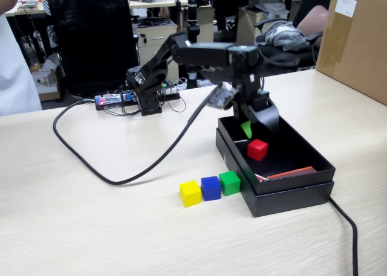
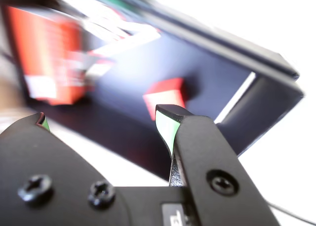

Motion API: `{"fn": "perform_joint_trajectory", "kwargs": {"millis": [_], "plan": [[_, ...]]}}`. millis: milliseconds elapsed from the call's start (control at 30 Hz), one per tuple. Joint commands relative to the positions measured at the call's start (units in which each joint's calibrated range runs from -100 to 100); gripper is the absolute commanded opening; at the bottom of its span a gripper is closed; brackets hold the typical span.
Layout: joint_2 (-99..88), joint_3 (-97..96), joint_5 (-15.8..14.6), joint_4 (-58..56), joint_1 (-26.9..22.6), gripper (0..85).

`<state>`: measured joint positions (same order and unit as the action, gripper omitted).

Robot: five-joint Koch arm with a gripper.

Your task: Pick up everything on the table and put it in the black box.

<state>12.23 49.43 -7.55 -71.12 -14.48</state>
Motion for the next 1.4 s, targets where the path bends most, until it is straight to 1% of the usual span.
{"fn": "perform_joint_trajectory", "kwargs": {"millis": [0,133,167,233,300,467,700,867,967,1000,1067,1100,1133,1267,1300,1333,1367], "plan": [[-13.32,2.52,2.05,-0.03,3.52,44.0],[-14.59,-0.83,5.57,-0.11,8.94,44.1],[-14.13,-2.74,6.54,-0.11,11.14,44.3],[-10.57,-3.55,7.08,-0.11,13.04,46.5],[-5.06,-3.55,7.72,-0.11,14.8,46.7],[5.61,0.43,7.86,-0.03,15.87,46.7],[20.99,11.13,7.77,-0.03,15.58,46.5],[26.84,13.4,7.72,-0.03,14.95,45.6],[29.48,13.85,7.67,-0.11,14.8,38.8],[30.05,13.76,7.62,-0.29,14.8,33.6],[30.39,13.94,7.18,-0.46,14.9,18.9],[29.59,14.12,6.89,-0.46,15.19,2.3],[28.79,14.03,6.79,-0.46,15.34,0.9],[19.84,12.04,6.79,-1.84,15.78,0.9],[15.13,10.23,6.74,-2.01,15.82,0.9],[4.58,6.33,6.89,-2.19,15.68,0.9],[-2.19,4.51,7.03,-2.19,15.24,0.9]]}}
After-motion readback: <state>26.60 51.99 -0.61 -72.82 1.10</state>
